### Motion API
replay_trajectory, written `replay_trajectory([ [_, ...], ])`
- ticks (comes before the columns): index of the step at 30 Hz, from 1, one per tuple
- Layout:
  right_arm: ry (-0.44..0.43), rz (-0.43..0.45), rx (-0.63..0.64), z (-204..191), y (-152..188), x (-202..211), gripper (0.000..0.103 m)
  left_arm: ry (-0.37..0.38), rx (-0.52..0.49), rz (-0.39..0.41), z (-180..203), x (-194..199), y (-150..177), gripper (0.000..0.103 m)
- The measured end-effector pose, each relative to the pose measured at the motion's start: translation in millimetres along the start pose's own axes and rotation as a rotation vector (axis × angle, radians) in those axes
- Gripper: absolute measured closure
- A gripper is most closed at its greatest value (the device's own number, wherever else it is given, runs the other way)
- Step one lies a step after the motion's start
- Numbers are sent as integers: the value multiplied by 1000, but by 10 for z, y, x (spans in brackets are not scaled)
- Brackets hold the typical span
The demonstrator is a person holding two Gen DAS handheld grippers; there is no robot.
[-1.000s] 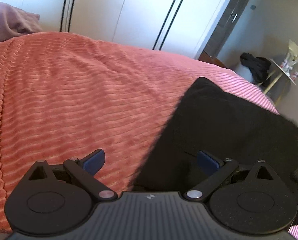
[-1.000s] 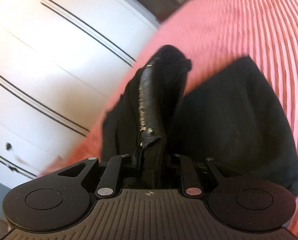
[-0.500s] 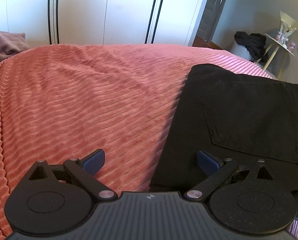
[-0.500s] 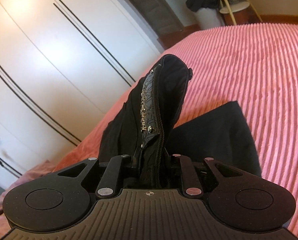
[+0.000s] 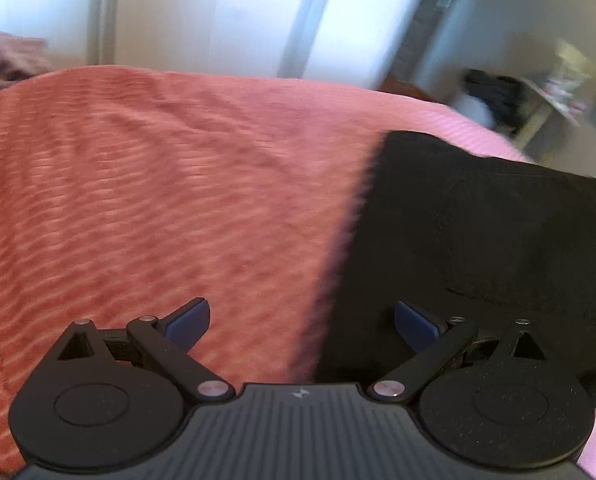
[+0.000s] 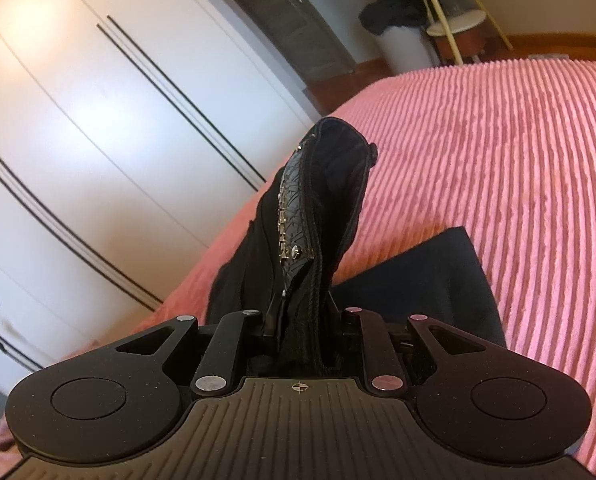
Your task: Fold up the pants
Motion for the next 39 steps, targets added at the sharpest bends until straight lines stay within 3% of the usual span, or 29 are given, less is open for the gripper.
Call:
replay_trajectory([
  [2,-2,-11,-12,-45,-34,-11,83,131,-102,-27,163,96,67,4],
  [4,-17,-10,-17,-109,-82,-13,83,205,-238,-67,344,194,203,4],
  [5,-34,-10,-22,-147,-100,-8,83,201,-315,-79,438,218,276,4],
  [8,-77,-6,-39,-252,-106,-3,83,58,-468,-117,616,94,344,4],
  [10,-92,-2,-38,-301,-80,15,82,1,-427,-137,591,-51,281,5],
  [13,-98,2,-45,-277,-66,67,82,29,-275,-106,475,-130,140,12],
  [15,-99,2,-66,-219,-79,100,82,22,-216,-93,405,-171,111,27],
  [16,-101,-1,-79,-196,-91,112,83,5,-199,-102,375,-186,113,47],
  [17,-100,1,-85,-172,-100,125,83,0,-183,-104,350,-191,99,57],
  [22,-42,6,-40,30,-58,145,83,52,-158,-50,310,-27,71,61],
  [26,69,2,24,343,44,37,81,70,-186,-77,345,-1,117,57],
  [27,132,-1,61,437,81,-12,75,69,-194,-77,346,25,119,54],
  [28,216,-20,74,559,115,-60,62,67,-204,-65,337,87,117,45],
  [29,293,-21,65,675,132,-70,57,69,-224,-47,330,170,117,34],
  [31,372,33,69,804,91,10,57,59,-275,-7,322,333,113,24],
  [32,369,51,63,830,61,55,57,48,-296,35,295,440,73,15],
  [36,286,58,54,671,-30,13,59,40,-269,165,224,673,-216,9],
  [39,260,56,145,364,-53,-220,63,57,-272,147,340,464,-328,5],
])
Point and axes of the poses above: each gripper's, at about its wrist camera, not at the fingertips, and x roughly against the way its jaws point, z to its right, y to its underside, the point moved 7 cm from there along -x, roughly the way its jaws point, and after that the axes turned 5 degrees about -x, right-handed, at the moved point
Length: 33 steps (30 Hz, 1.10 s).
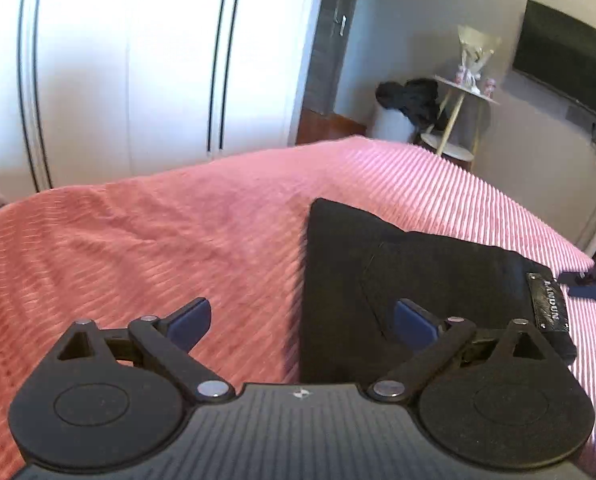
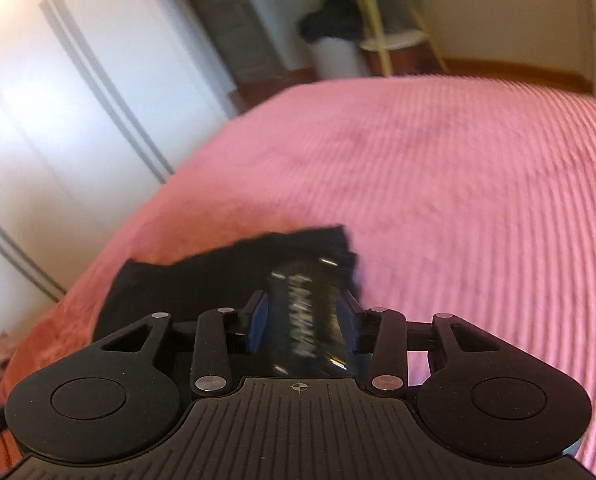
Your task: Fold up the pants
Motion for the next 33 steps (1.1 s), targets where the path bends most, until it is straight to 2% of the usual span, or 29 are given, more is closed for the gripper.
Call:
replay_trajectory([
  [3,-8,-21,112,-371,-38,-259,80,3,40,-46,136,-335,4,5],
  [6,38,-99,201,-620,-55,-608,85,2,42,-98,295,-607,123,5],
  [9,129,-210,242,-595,-23,-1021,91,-16,-22,-249,395,-898,442,4],
  [10,138,-257,237,-543,38,-1151,103,-8,9,-293,367,-967,494,4],
  [12,121,-285,217,-425,120,-1363,103,31,92,-322,279,-1043,522,4],
  [16,106,-227,196,-449,156,-1310,103,35,151,-299,195,-1002,533,4],
  [17,95,-209,197,-487,182,-1206,100,19,149,-281,182,-941,510,4],
  [18,67,-200,194,-506,187,-1121,93,3,148,-252,173,-860,486,4],
  [19,36,-180,188,-522,240,-966,91,-4,150,-218,173,-773,456,4],
  [22,-32,-164,142,-464,561,-498,84,16,199,-132,158,-521,385,4],
  [24,-46,-182,97,-332,773,-318,85,43,226,-81,216,-436,266,4],
  [26,-72,-172,40,-213,906,-182,85,69,209,-36,311,-424,177,4],
  [28,-110,-170,-39,-93,967,-123,86,122,183,-34,434,-515,163,4],
  [30,-155,-174,-112,20,957,-138,89,223,175,-90,539,-730,247,4],
  [32,-188,-214,-263,192,937,-212,100,215,157,-146,547,-890,296,4],
  [33,-211,-230,-340,253,916,-222,100,209,171,-140,539,-876,275,4],
])
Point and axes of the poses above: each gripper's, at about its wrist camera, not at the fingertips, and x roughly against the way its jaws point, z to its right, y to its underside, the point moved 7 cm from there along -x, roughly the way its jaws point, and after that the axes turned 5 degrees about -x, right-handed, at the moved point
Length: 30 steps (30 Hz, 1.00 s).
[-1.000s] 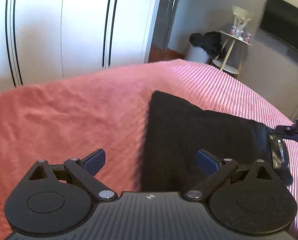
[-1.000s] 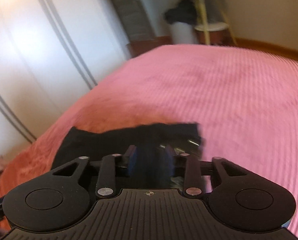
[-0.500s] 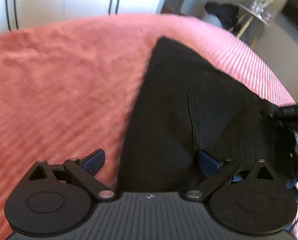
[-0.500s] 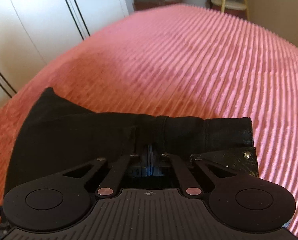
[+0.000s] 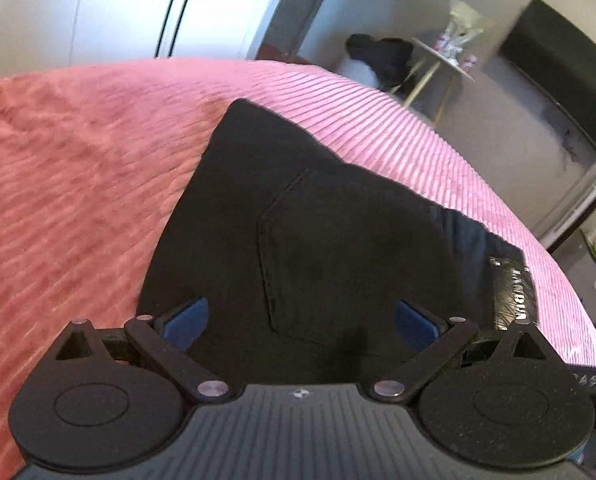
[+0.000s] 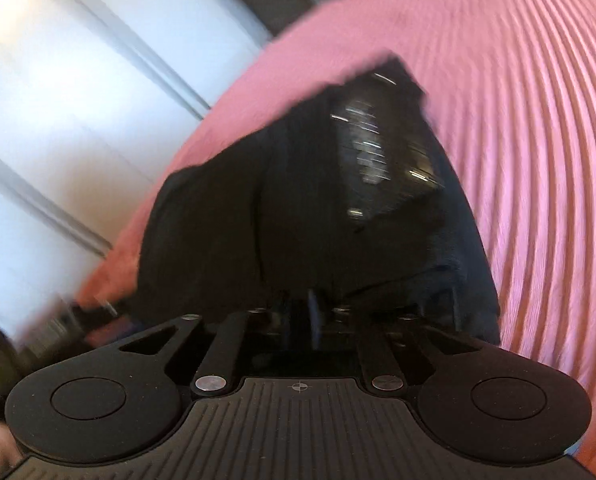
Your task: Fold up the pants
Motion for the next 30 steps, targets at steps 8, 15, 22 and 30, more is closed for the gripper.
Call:
replay_trajectory([
  [8,-197,62,-41,-495,-112,97,54,-4,166,155,-213,407,-122,4],
  [15,-162,-19,-167,-520,-52,-666,85,46,262,126,-396,267,-75,4],
  [22,-152,-45,-80,-336,-115,-677,103,-52,118,79,-275,104,-58,4],
  [30,-1,-3,-15,-103,-214,-114,103,-78,324,4,-634,81,-1,4],
])
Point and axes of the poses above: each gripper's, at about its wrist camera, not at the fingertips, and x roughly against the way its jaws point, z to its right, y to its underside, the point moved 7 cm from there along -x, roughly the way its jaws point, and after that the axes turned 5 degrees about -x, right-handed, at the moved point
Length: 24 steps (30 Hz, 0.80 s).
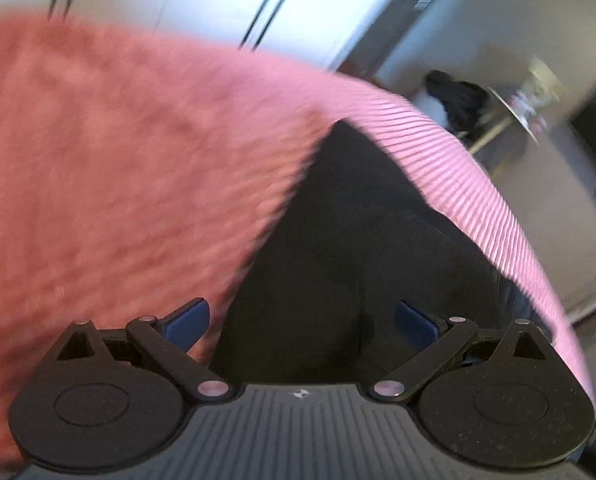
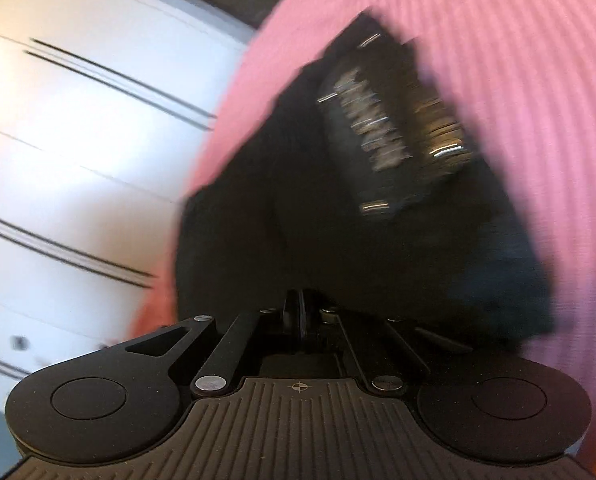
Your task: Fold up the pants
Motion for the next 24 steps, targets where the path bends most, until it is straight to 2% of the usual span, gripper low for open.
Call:
replay_trajectory([
  [2,38,38,10,107,-103,224,103,6,84,1,-134,27,-40,4],
  [4,-11,77,-31,183,-210,422,102,23,123,-6,-203,39,-69,4],
  [6,44,128,-31,295,-318,602,89,47,115,-55,-200,-8,-66,4],
  [7,43,132,-30,369,-346,673,81,62,103,-87,-177,-37,-58,4],
  [8,64,133,-45,414,-371,699,68,82,87,-116,-148,-62,-48,4],
  [9,96,129,-57,478,-386,729,37,106,53,-149,-109,-91,-46,4],
  [10,106,127,-61,520,-384,714,32,105,16,-169,-69,-109,-45,4],
  [12,82,115,-90,637,-405,755,38,83,-46,-179,-59,-125,-83,4],
  [17,-1,64,-118,777,-572,694,33,147,-145,-248,-14,-243,-149,4],
  [19,-17,44,-121,731,-506,611,33,163,-178,-283,22,-333,-155,4],
  [23,-71,-16,-107,674,-535,421,32,167,-207,-287,126,-511,-250,4],
  [24,-82,-34,-116,678,-521,359,29,178,-208,-282,156,-549,-275,4],
])
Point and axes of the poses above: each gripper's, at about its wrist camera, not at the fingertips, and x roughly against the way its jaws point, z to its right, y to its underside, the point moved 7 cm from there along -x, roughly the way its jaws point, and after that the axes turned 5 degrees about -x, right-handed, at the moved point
